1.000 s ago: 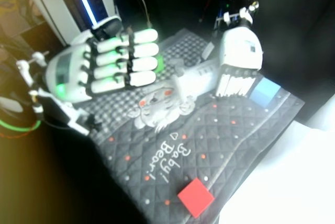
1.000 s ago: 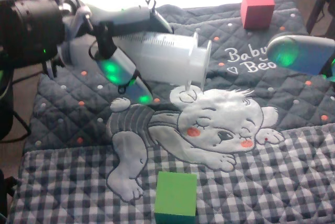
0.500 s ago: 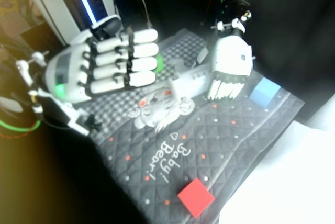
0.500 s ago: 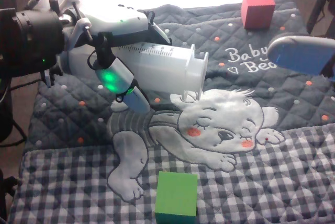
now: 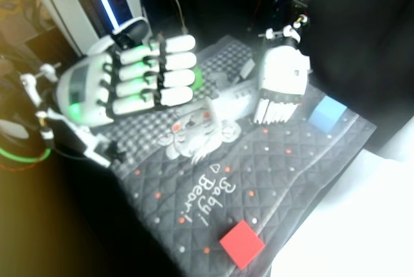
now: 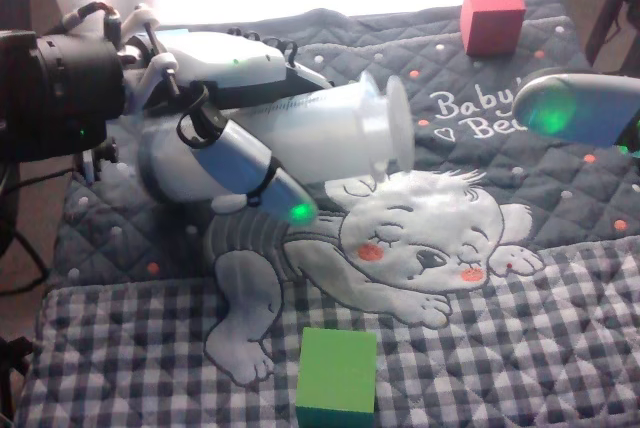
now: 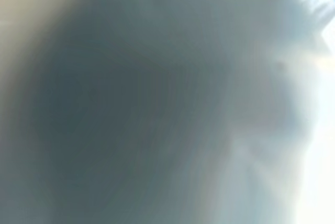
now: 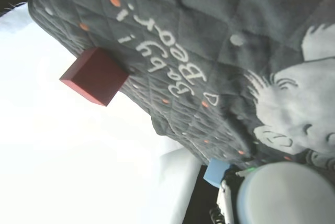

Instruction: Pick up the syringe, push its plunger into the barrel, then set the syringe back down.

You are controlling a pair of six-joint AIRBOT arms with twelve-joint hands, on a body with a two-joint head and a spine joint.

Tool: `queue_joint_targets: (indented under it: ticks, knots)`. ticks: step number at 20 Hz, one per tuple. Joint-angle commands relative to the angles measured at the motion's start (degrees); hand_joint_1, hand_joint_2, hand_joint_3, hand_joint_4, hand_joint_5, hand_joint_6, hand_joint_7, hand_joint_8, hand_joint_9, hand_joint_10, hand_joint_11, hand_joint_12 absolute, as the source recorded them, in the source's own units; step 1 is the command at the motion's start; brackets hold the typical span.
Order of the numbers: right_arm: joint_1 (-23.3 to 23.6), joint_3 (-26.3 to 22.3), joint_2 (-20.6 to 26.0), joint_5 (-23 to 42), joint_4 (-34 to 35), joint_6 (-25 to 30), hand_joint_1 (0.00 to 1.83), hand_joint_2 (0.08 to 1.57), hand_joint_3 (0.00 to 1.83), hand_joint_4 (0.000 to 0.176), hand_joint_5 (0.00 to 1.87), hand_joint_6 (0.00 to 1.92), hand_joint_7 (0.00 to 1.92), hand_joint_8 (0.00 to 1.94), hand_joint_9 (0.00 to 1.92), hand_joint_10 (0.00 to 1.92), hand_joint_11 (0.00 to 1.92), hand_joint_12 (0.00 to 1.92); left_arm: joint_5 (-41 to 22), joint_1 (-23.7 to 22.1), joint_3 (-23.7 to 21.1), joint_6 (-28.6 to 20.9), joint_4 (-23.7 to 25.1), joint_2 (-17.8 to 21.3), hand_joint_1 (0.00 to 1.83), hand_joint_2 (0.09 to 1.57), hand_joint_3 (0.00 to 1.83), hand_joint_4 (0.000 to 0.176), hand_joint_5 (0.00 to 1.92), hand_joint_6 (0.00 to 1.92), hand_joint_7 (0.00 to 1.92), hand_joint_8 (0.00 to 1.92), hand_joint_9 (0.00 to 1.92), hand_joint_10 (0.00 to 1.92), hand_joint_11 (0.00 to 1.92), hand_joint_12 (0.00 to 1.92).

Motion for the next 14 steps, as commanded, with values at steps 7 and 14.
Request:
queue_joint_targets:
  ticks: [7, 14]
  knots:
    - [0.96, -0.14, 0.38, 7.20, 0.80, 0.09, 0.00, 0.88, 0.01, 0.000, 0.00, 0.00, 0.00, 0.00, 0.00, 0.00, 0.00, 0.00, -4.09, -0.53, -1.60, -1.59, -0.51, 0.85, 0.53, 0.81, 0.00, 0.057, 0.25, 0.00, 0.20, 0.01, 0.16, 0.01, 0.00, 0.23]
    - [0.96, -0.16, 0.38, 7.22, 0.81, 0.07, 0.00, 0.89, 0.01, 0.000, 0.01, 0.00, 0.00, 0.00, 0.00, 0.00, 0.00, 0.00, -4.86, -0.63, -5.10, -1.59, -7.27, 4.24, 0.46, 0.73, 0.00, 0.100, 0.00, 0.00, 0.00, 0.00, 0.00, 0.00, 0.00, 0.00]
